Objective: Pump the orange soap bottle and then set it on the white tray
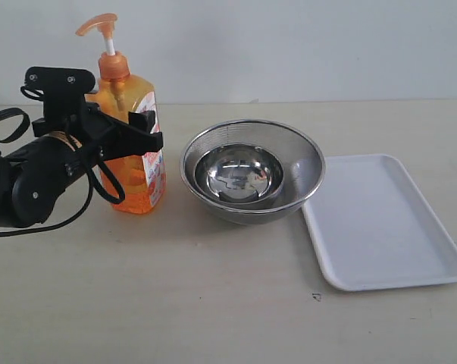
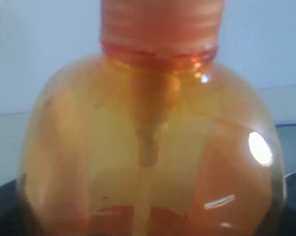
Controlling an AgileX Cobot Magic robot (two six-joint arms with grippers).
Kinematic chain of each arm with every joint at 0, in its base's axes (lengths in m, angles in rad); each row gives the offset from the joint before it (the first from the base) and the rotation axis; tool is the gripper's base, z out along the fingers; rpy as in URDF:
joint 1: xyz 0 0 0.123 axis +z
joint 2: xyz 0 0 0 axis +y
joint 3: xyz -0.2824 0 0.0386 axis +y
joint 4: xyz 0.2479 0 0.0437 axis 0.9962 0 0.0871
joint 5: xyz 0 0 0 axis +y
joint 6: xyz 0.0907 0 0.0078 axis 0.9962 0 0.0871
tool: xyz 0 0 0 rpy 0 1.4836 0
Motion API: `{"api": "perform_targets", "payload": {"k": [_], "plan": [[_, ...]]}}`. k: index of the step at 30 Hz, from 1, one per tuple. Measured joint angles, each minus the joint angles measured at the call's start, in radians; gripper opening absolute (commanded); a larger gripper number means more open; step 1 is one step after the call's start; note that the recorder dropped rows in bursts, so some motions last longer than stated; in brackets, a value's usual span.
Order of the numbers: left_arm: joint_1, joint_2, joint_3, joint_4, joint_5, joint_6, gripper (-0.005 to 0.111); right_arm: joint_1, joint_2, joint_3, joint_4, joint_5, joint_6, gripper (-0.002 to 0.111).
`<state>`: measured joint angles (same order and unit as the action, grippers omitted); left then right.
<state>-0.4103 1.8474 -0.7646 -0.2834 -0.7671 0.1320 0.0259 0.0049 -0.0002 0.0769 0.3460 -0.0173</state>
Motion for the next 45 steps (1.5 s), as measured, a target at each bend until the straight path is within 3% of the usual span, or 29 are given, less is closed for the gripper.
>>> {"api": "perform_targets", "payload": {"k": [27, 30, 35, 39, 45], "plan": [[0.000, 0.000, 0.000, 0.010, 0.002, 0.000, 0.005, 0.000, 0.000, 0.000, -0.008, -0.012, -0.002, 0.000], [0.000, 0.000, 0.000, 0.010, 0.002, 0.000, 0.005, 0.000, 0.000, 0.002, -0.002, -0.107, 0.003, 0.000], [0.000, 0.000, 0.000, 0.010, 0.002, 0.000, 0.005, 0.000, 0.000, 0.002, 0.072, -0.494, 0.064, 0.000], [0.000, 0.000, 0.000, 0.010, 0.002, 0.000, 0.005, 0.000, 0.042, -0.083, 0.081, -0.506, -0.017, 0.000], [0.000, 0.000, 0.000, 0.010, 0.002, 0.000, 0.005, 0.000, 0.275, -0.368, 0.085, -0.383, -0.138, 0.000]]}}
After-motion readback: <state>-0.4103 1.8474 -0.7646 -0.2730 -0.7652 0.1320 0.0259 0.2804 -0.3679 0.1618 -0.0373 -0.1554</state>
